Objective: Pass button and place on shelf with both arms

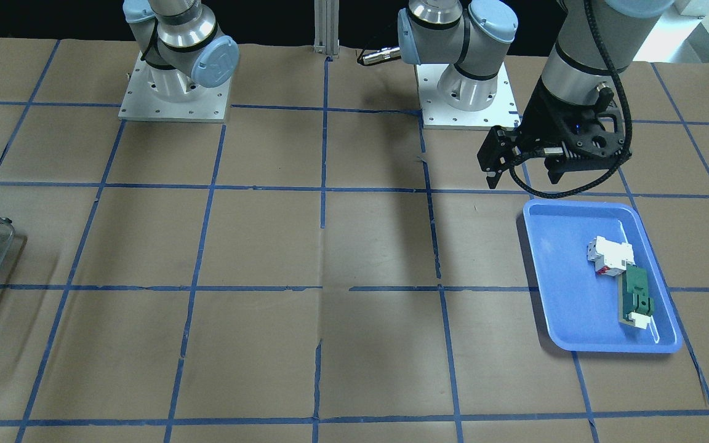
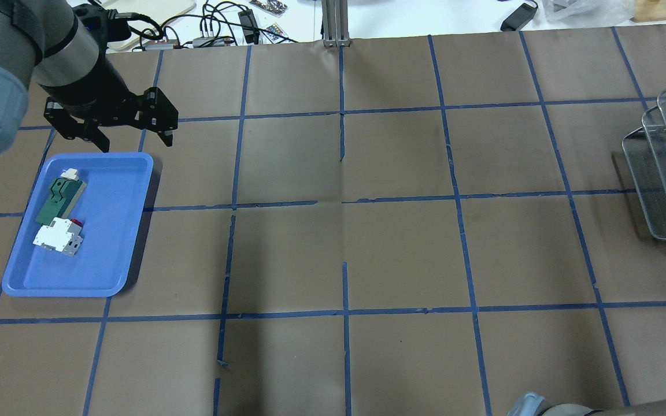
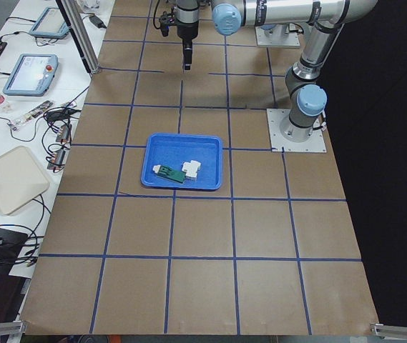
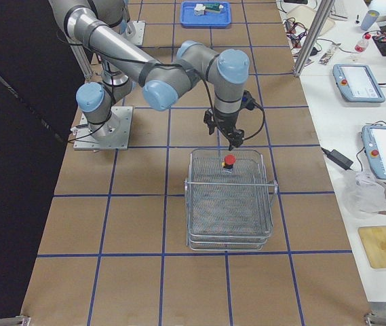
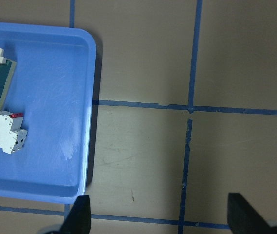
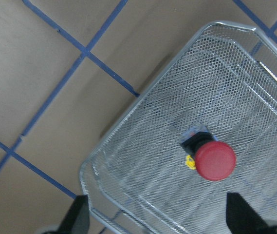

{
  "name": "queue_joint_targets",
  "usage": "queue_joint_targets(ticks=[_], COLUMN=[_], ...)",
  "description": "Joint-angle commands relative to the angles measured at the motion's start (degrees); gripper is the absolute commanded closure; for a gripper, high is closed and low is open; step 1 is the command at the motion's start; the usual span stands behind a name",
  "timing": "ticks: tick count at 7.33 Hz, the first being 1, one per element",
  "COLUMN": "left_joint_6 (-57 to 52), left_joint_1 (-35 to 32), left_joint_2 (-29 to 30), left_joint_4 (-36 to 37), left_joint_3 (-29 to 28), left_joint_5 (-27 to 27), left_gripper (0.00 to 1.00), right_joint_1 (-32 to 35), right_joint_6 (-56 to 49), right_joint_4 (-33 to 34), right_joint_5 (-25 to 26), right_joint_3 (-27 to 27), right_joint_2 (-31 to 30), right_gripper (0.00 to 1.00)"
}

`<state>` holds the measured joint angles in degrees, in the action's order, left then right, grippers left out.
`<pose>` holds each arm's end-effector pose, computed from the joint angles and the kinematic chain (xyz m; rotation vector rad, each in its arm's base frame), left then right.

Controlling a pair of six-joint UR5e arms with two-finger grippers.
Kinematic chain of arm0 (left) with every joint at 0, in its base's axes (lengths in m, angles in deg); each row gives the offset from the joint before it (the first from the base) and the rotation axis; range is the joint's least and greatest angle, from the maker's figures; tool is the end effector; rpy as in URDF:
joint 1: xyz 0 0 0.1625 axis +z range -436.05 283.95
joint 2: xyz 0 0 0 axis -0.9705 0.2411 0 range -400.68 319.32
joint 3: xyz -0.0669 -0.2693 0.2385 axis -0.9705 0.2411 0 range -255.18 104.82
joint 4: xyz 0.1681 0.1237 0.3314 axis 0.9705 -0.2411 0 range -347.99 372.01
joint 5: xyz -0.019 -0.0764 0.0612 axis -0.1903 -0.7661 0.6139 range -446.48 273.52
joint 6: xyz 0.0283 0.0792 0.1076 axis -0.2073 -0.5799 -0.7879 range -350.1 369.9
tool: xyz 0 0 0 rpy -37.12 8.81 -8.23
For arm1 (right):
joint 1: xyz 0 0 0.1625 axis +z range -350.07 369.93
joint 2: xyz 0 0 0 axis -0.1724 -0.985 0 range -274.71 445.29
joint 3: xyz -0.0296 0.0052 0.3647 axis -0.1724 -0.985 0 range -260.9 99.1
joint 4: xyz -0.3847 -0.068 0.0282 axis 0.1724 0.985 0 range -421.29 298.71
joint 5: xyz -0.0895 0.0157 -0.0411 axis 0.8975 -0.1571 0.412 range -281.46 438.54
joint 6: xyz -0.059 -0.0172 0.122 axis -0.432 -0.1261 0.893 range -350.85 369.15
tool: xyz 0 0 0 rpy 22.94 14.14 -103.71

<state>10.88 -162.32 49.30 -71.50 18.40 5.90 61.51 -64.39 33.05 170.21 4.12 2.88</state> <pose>-0.0965 -0.4813 0.3744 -0.1291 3.0951 -0.0778 -0.2218 -0.4878 0.3750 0.9346 -2.9561 -0.0115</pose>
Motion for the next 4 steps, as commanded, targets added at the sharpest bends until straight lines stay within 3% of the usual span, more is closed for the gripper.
queue_joint_targets(ticks=[1,3,4], left_joint_6=[0.4,-0.4,-1.8], left_joint_1=[-0.3,-0.3,-0.3], left_joint_2=[0.2,0.0,-0.2], left_joint_4=[0.1,0.1,0.1], left_joint_3=[-0.1,-0.1,-0.1], left_joint_5=[0.1,0.1,0.1], left_gripper=[0.0,0.0,0.0], right_joint_1=[10.3,27.4,35.5], right_joint_6=[30.3,61.0,70.3], right_joint_4=[-6.8,-9.3,-9.0], right_joint_5=[0.6,0.5,0.5], right_joint_3=[0.1,1.0,0.9], right_joint_2=[-5.5,-5.5,-5.6], right_gripper=[0.0,0.0,0.0])
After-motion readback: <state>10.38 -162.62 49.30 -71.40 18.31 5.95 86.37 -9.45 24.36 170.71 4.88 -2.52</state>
